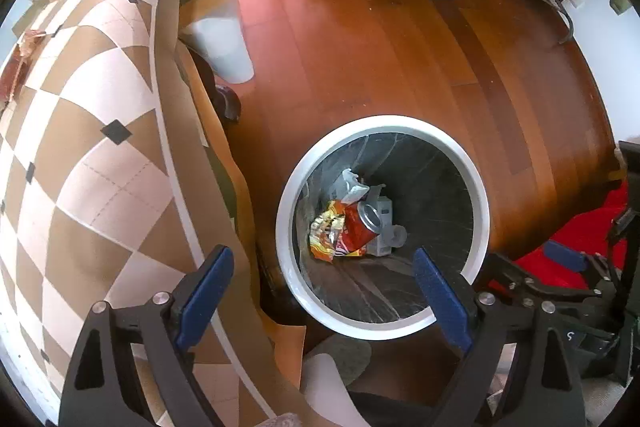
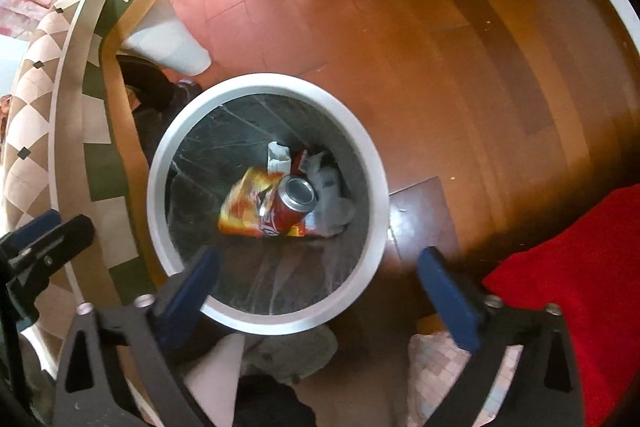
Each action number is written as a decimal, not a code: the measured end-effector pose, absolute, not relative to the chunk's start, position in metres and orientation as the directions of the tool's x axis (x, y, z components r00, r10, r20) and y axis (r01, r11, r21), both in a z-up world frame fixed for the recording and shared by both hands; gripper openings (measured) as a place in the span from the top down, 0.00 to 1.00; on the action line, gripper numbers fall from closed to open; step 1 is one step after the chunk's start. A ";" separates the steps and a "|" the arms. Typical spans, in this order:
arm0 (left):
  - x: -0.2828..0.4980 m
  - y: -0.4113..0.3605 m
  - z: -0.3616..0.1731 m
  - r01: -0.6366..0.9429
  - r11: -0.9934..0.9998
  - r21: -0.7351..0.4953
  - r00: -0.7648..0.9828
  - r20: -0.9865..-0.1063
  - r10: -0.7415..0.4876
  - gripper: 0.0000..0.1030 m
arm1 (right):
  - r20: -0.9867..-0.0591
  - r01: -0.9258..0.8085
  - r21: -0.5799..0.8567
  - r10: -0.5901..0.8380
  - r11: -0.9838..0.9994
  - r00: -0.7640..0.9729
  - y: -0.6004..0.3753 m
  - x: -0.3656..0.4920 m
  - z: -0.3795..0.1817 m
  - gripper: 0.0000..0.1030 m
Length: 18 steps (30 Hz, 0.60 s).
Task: Collect trash
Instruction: 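Move both tools back over the table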
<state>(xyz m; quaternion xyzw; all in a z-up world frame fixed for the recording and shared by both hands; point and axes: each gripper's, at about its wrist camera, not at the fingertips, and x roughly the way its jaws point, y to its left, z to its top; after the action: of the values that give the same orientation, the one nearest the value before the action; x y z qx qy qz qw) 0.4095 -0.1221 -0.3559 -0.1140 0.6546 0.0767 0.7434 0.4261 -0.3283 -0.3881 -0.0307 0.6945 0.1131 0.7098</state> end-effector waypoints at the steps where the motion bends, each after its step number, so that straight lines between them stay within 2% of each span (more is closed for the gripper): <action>1: 0.408 -0.123 -0.355 -0.258 0.964 -0.060 0.135 -0.991 -0.025 0.11 | -0.994 -0.202 0.099 0.104 0.974 0.017 -0.329 0.425 -0.386 0.00; 11: 0.403 -0.136 -0.332 -0.242 0.970 -0.031 0.167 -0.986 0.010 0.11 | -0.996 -0.158 0.066 0.076 0.985 0.056 -0.348 0.417 -0.362 0.00; 18: 0.394 -0.146 -0.296 -0.220 0.975 -0.039 0.221 -0.975 0.011 0.11 | -0.989 -0.145 0.086 0.103 0.986 0.108 -0.358 0.406 -0.319 0.00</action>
<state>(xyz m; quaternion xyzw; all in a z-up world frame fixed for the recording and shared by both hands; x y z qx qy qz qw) 0.3935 -0.1459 -0.2957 -0.0843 0.6196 0.0745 0.7768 0.4059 -0.3582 -0.3195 -0.0161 0.6626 0.0832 0.7441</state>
